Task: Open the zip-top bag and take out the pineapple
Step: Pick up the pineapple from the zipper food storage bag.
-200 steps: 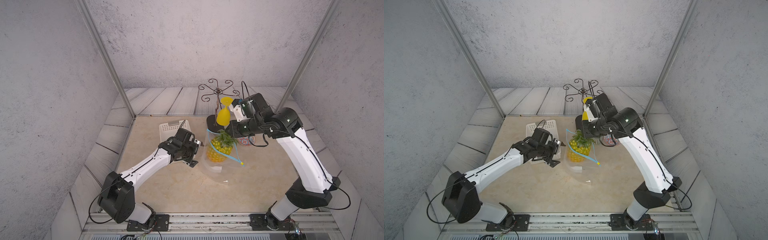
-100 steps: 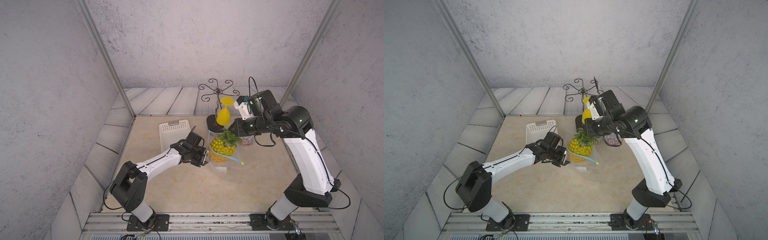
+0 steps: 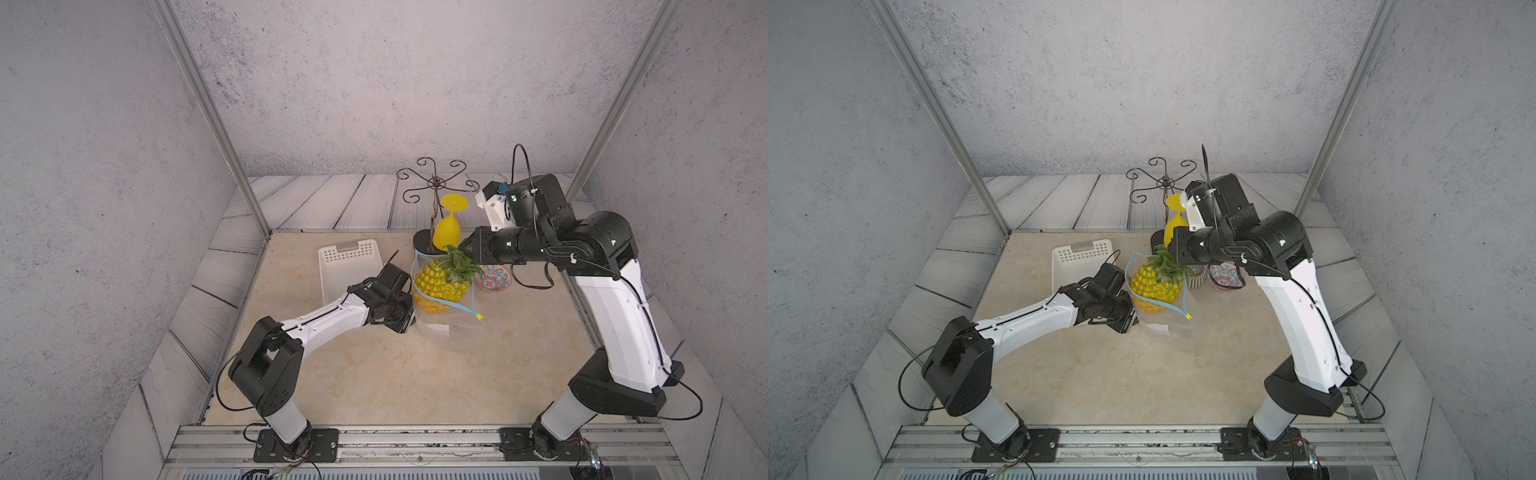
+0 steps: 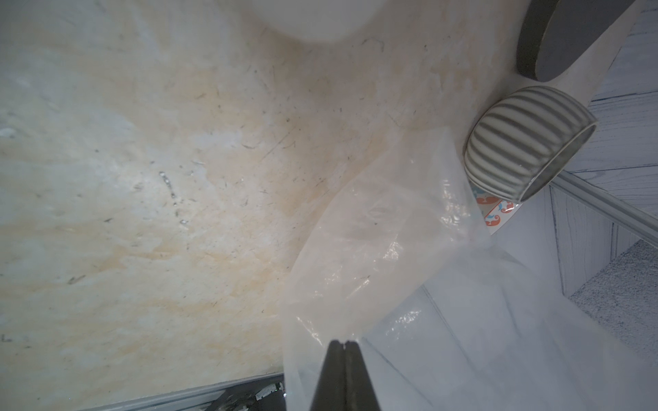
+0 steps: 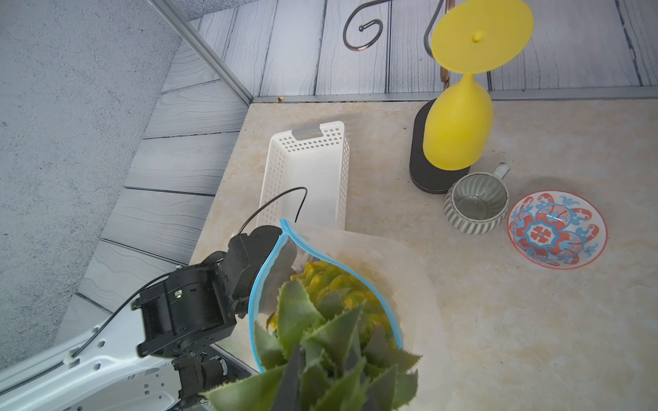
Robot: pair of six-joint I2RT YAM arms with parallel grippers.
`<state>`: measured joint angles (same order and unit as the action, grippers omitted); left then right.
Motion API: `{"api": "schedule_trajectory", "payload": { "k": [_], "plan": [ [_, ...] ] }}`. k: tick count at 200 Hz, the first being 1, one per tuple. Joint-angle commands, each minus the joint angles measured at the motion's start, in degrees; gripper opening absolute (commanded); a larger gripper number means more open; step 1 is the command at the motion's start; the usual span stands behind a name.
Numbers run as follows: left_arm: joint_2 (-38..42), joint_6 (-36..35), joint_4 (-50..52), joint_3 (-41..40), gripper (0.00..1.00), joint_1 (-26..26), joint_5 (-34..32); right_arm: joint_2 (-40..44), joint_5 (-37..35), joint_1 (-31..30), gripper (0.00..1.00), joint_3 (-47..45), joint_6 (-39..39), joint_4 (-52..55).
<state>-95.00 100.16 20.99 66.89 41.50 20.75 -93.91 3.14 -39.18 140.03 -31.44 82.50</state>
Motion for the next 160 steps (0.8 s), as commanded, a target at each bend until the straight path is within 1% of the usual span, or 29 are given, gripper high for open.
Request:
{"api": "schedule_trajectory", "payload": {
  "k": [1,4,5,6,11,17,24,35,45,49,57,66,76,91,111,134,148,160],
  "plan": [
    [1.04,-5.11,3.63,0.82,0.01,-0.30,-3.36,4.26,-1.14,0.10,0.00,-2.19,-0.07,-8.45],
    [1.85,-5.50,3.86,0.57,0.10,-0.49,-4.15,4.48,-1.27,0.06,0.00,-2.74,0.28,-8.57],
    [2.11,-5.85,3.91,0.54,0.10,-0.51,-4.37,4.59,-1.28,0.06,0.00,-2.87,0.43,-8.62],
    [2.32,-5.85,3.98,0.49,0.17,-0.57,-4.61,4.64,-1.29,0.07,0.00,-3.03,0.60,-8.69],
    [3.40,-6.44,4.92,0.36,0.34,-1.02,-5.71,4.95,-1.38,0.07,0.00,-3.60,1.43,-8.67],
    [4.51,-7.26,6.32,0.50,0.50,-1.67,-6.64,5.27,-1.17,0.07,0.00,-4.21,2.75,-8.67],
    [5.82,-8.58,7.78,0.82,0.59,-2.68,-7.02,5.76,-0.52,0.07,0.00,-5.04,4.66,-8.97],
    [7.22,-9.98,10.64,1.55,0.68,-4.10,-6.73,6.73,0.19,0.08,0.00,-6.35,8.15,-9.61],
    [8.38,-9.62,13.25,2.09,0.87,-4.81,-6.33,7.40,1.09,0.07,0.00,-6.82,11.80,-9.55],
    [8.65,-8.84,14.17,2.17,0.92,-5.12,-5.89,7.60,1.93,0.02,0.00,-6.87,13.73,-9.55],
    [8.87,-6.48,14.22,1.48,0.94,-5.86,-3.55,7.69,3.13,0.05,0.00,-6.58,16.70,-9.11],
    [8.88,-4.07,10.18,-0.14,0.97,-6.54,-0.08,7.77,4.79,0.02,0.00,-6.20,19.51,-8.11],
    [8.47,-0.54,7.57,-1.01,0.97,-6.69,2.12,8.14,6.60,0.07,0.00,-6.36,22.20,-7.25],
    [7.01,2.46,5.17,-0.24,0.97,-6.77,4.06,9.55,8.21,-0.03,0.00,-8.32,25.88,-6.62],
    [4.20,4.37,4.65,2.90,0.97,-7.04,6.19,12.52,8.83,0.00,0.00,-13.53,30.43,-6.52],
    [1.11,6.40,2.92,6.23,0.97,-7.09,9.19,16.35,8.84,0.01,0.00,-20.62,34.72,-9.37],
    [-0.05,6.36,4.04,7.78,0.97,-7.46,9.98,17.50,8.96,-0.03,0.00,-22.83,36.63,-11.15],
    [-0.54,7.23,2.90,7.49,0.97,-7.56,10.44,17.71,9.27,0.01,0.00,-23.77,38.00,-11.82]
  ]
}}
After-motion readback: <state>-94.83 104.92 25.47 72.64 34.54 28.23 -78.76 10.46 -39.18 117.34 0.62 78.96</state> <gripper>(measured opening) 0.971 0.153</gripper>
